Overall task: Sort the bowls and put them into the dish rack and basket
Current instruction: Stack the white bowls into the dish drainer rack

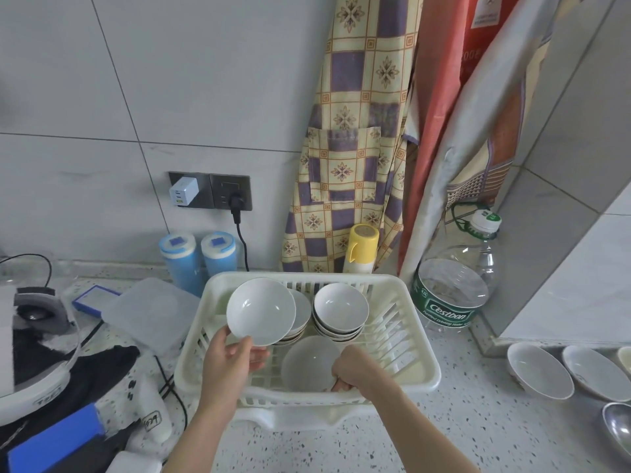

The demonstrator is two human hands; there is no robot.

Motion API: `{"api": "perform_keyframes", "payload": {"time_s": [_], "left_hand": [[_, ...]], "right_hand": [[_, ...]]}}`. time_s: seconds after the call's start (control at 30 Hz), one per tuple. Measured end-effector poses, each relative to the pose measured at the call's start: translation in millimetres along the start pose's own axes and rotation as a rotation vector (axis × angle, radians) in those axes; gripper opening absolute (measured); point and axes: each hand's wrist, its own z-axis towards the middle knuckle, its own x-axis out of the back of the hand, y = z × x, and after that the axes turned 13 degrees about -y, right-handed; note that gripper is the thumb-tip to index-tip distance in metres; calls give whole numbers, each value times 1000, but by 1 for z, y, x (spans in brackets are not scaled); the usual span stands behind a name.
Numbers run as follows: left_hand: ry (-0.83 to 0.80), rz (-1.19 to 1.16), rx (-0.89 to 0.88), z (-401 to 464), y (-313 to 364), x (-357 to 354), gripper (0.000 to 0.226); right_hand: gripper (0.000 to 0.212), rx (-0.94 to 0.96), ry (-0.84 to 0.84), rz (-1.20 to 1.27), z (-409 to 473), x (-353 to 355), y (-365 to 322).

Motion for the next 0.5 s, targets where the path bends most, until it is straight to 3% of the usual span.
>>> {"api": "perform_keyframes", "payload": {"time_s": [0.2, 0.27, 0.37, 0.5], "left_hand": [[-61, 55, 67, -1, 6, -1, 29], [-73, 67, 73, -2, 8, -1, 30], [-86, 82, 88, -3, 9, -1, 28], [-126, 115, 149, -2, 12, 2, 25]], "right_hand": [[13, 11, 12, -96, -3, -2, 1], [22, -11, 13, -148, -2, -3, 1], [33, -32, 97, -284, 0, -4, 3], [32, 11, 261, -323, -3, -9, 5]]}}
